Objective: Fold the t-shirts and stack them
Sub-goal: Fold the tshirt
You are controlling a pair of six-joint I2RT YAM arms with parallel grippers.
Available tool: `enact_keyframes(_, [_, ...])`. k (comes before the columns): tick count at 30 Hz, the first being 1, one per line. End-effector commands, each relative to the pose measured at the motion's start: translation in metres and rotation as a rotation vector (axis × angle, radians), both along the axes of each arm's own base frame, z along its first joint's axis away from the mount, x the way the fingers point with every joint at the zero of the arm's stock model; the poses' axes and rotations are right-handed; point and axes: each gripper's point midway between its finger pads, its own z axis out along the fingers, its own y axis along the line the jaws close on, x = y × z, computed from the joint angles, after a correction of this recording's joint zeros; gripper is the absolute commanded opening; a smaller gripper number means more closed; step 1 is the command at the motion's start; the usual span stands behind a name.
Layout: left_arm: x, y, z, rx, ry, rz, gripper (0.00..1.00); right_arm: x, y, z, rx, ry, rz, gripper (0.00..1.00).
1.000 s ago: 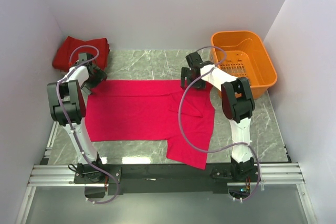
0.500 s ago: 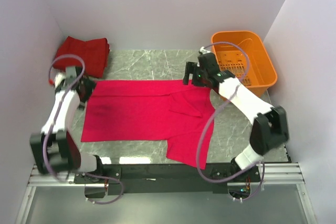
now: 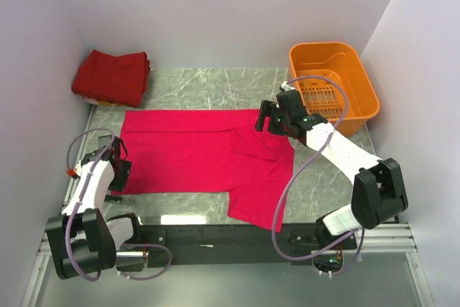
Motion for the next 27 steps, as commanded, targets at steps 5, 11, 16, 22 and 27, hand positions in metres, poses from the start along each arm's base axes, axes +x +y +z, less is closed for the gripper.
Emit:
enact_keyframes(5, [0.003, 0.013, -0.021, 0.015, 0.037, 0.064, 0.88, 0.007, -0.004, 0.026, 0.031, -0.09, -0.023, 0.92])
enact_keyframes(11, [0.005, 0.016, -0.037, 0.008, 0.067, 0.042, 0.6, 0.002, -0.004, 0.017, 0.029, -0.066, -0.017, 0.92])
enact_keyframes(16, [0.001, 0.015, -0.045, 0.003, 0.093, 0.043, 0.04, -0.006, -0.008, 0.008, 0.016, -0.032, -0.026, 0.92])
enact_keyframes(22, [0.006, 0.014, -0.047, -0.008, 0.092, 0.008, 0.01, -0.045, -0.01, -0.012, -0.025, 0.043, 0.072, 0.91])
enact_keyframes(27, [0.009, 0.012, -0.041, -0.015, 0.067, -0.004, 0.01, -0.111, 0.018, -0.03, -0.157, 0.077, 0.304, 0.9])
